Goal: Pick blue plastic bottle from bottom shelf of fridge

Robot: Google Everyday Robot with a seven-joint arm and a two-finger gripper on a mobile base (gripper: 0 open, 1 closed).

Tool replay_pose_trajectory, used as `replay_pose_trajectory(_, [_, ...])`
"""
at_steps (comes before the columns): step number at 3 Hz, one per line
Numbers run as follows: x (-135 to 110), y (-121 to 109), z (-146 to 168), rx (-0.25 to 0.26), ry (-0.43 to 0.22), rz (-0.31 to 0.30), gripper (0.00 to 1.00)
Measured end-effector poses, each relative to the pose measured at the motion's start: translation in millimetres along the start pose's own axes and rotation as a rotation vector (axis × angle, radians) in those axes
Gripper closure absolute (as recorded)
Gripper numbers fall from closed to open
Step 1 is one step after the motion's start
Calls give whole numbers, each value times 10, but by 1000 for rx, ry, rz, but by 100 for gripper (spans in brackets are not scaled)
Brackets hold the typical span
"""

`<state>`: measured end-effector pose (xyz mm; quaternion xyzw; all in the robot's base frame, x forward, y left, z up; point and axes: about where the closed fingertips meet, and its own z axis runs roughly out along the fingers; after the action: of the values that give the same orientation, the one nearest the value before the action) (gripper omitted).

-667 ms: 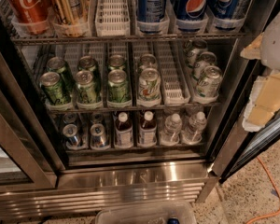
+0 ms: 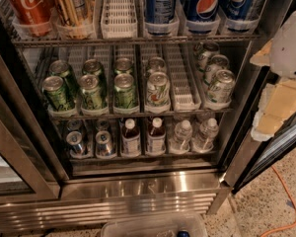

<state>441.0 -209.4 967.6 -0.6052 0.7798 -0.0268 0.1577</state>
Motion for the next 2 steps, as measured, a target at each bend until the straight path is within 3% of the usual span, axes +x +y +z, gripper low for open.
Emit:
replay_pose_trajectory(1, [-152, 215, 95, -27, 88, -173, 0])
replay_pose_trajectory(2, [-145, 200, 98, -17, 94, -194, 0])
